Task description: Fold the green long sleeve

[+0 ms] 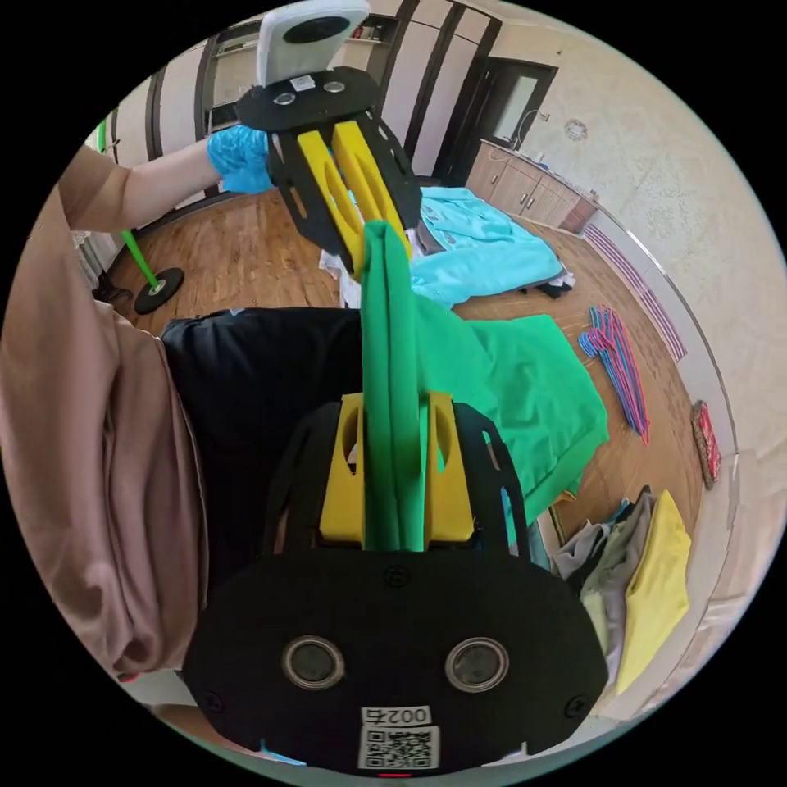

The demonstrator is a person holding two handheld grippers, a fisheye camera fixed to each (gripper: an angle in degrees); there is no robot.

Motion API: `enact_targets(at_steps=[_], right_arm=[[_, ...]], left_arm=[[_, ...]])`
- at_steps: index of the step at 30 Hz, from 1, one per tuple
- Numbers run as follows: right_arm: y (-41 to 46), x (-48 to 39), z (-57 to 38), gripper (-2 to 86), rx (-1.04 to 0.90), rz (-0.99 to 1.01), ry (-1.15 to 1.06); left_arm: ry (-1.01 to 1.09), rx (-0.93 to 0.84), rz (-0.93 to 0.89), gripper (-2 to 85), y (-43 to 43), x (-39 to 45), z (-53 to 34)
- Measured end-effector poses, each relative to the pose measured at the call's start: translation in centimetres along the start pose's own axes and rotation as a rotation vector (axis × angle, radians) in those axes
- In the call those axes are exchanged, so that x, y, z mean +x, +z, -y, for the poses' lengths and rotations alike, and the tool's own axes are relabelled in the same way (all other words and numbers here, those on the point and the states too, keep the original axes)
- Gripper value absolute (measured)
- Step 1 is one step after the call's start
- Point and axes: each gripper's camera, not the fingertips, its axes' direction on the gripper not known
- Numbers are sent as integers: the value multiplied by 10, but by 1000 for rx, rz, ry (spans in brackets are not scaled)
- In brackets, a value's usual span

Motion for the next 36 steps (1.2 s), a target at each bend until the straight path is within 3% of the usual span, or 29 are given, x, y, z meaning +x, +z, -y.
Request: enact_targets(at_steps=[7,10,21,30,36], right_arm=[[13,25,-36,95,-146,-210,164],[14,30,-46,65,-190,-255,139],[-17,87,-13,44,-117,-201,84],[-6,239,97,43,-171,-246,163],[72,337,157,44,-340,-179,253]], left_arm=[[-90,42,1,-4,-15,-17,-11],[-111,36,-19,-5,-14,-20,-13],[-219,68,-93,-7,-22,-38,-7],[-430,35,132,-6,-37,-174,34],[-521,-139,179,-5,25,-276,52]])
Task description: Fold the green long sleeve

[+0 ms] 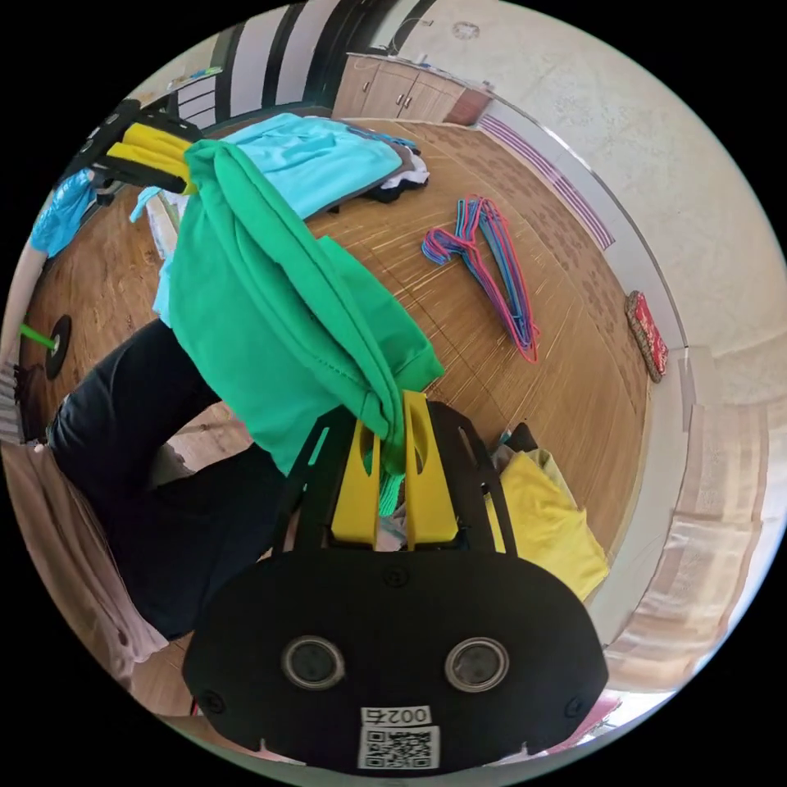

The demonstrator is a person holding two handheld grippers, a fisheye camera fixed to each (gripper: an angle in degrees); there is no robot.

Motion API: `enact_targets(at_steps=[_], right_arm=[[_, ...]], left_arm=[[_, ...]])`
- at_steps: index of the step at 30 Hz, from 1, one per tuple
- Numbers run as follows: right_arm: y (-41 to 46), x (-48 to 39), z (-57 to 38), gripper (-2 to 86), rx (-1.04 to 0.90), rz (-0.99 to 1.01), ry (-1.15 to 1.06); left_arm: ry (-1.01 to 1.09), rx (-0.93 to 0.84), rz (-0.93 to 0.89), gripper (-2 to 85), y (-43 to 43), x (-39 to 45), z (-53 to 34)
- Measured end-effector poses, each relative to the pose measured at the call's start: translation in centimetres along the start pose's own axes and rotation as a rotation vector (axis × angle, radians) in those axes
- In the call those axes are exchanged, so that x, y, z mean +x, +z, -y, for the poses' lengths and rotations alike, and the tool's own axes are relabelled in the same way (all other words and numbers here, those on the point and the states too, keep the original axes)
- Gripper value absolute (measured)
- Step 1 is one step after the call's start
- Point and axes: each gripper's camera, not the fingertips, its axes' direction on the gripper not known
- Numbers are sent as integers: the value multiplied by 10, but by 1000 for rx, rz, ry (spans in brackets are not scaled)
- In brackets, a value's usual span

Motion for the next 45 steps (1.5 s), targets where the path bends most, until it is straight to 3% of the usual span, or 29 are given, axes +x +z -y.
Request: enact_targets(at_steps=[8,19,30,35,39,45], right_arm=[[104,42,86,56,-191,66,13],[117,112,128,75,-203,81,97],[120,126,137,89,23,151,228],[134,119,135,2,106,91,237],[140,118,135,-6,126,38,301],[150,123,145,2,95,106,350]], left_arm=[[-102,-182,-37,4,119,-58,47],[-292,-102,-144,49,142,-129,53],[-393,-30,-215,54,164,-153,51],[-403,20,-165,4,170,-158,50],[-424,60,-92,-8,166,-163,48],[-482,-6,-160,-2,193,-181,41]])
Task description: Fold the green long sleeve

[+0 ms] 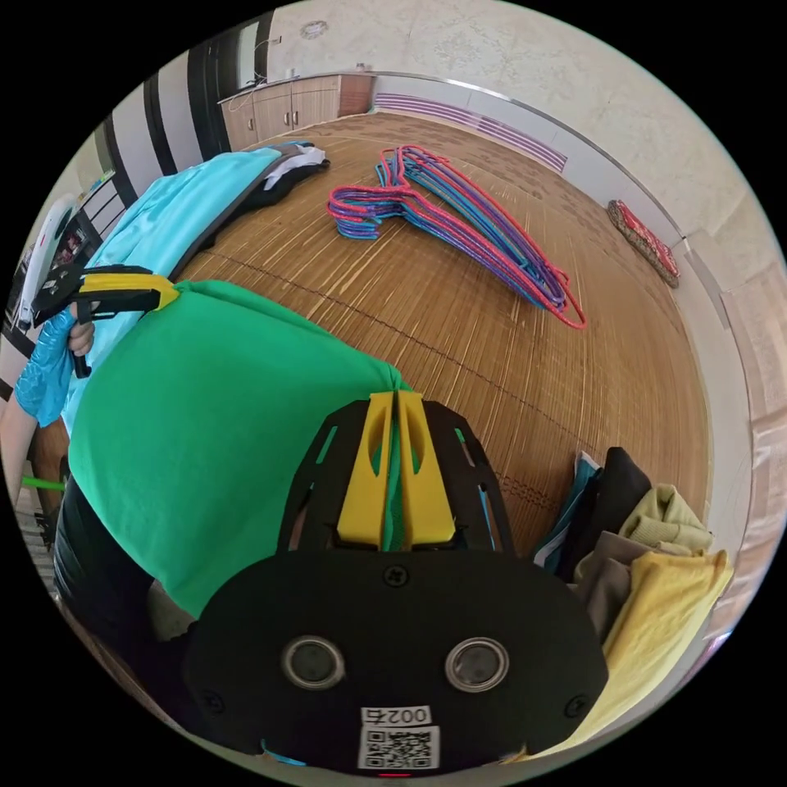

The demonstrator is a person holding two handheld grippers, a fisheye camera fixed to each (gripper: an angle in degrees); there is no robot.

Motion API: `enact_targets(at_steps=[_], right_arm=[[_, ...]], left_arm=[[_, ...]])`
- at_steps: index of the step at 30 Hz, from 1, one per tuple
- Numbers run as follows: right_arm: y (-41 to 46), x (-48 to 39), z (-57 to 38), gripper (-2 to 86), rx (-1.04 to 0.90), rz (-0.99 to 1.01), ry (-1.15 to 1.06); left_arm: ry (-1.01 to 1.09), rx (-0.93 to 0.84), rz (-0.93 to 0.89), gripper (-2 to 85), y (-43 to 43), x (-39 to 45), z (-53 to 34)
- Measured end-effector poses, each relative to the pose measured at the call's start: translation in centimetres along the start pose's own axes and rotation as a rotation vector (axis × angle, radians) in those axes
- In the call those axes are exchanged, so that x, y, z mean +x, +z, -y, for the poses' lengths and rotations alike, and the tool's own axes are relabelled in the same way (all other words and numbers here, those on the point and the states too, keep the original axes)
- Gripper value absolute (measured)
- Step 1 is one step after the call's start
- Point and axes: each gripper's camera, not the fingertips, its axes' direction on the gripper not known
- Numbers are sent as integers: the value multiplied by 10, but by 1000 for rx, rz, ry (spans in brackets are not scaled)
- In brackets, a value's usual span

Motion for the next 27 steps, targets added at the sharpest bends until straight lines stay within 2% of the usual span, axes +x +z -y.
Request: enact_targets(at_steps=[7,10,17,22,27], right_arm=[[-34,-10,-7,33,111,-46,-13],[-47,-21,-9,39,166,-36,-35],[-68,-73,10,65,261,178,-129],[-63,-120,43,93,251,238,-151],[-45,-157,76,107,196,248,-138]], left_arm=[[-13,98,-95,44,-37,-29,-26],[94,111,-166,58,-52,-30,-50],[423,-60,-457,80,-52,-30,-107],[525,-70,-449,103,-40,-18,-125],[544,-46,-440,95,-32,-18,-137]])
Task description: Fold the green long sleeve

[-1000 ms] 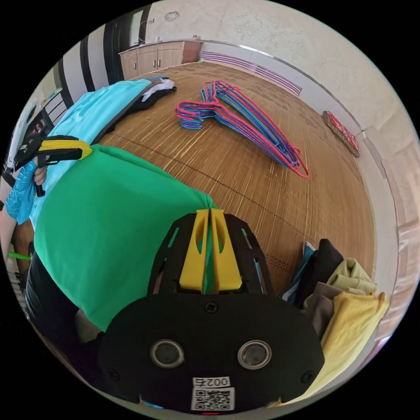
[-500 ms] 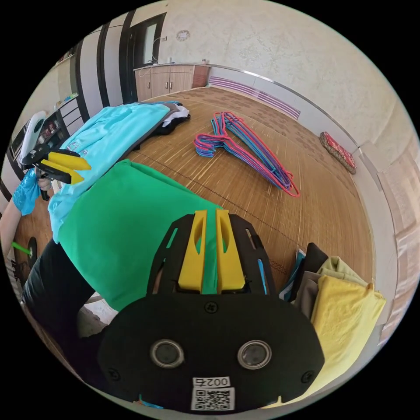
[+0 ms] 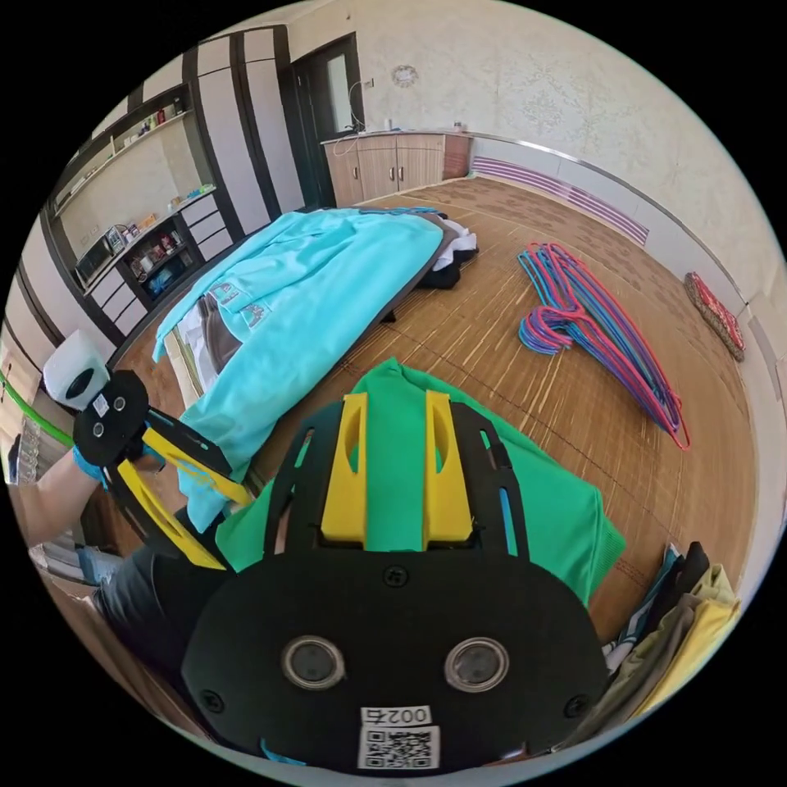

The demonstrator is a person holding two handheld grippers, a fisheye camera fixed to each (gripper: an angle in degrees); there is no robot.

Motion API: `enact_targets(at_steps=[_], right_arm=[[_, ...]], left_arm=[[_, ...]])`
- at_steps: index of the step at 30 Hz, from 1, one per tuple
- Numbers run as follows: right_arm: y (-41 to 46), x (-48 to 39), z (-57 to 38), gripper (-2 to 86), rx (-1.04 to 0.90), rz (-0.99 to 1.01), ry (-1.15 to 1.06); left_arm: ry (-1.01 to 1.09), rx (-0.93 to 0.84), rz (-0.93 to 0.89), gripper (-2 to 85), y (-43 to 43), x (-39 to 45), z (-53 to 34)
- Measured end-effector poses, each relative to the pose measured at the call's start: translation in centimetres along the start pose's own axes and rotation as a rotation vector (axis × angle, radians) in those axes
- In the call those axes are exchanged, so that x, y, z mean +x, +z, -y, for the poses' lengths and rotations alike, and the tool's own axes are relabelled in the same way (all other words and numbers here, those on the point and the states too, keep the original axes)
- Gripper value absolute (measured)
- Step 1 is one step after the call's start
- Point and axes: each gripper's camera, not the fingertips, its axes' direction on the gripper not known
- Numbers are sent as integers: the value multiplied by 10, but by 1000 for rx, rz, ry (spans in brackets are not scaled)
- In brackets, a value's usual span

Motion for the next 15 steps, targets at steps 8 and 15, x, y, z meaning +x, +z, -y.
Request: enact_targets(at_steps=[8,15], right_arm=[[43,-28,44,96,-94,-65,70],[77,-48,70,46,-190,-192,77]], left_arm=[[12,114,10,5,0,10,-38],[40,74,58,-9,14,29,-57]])
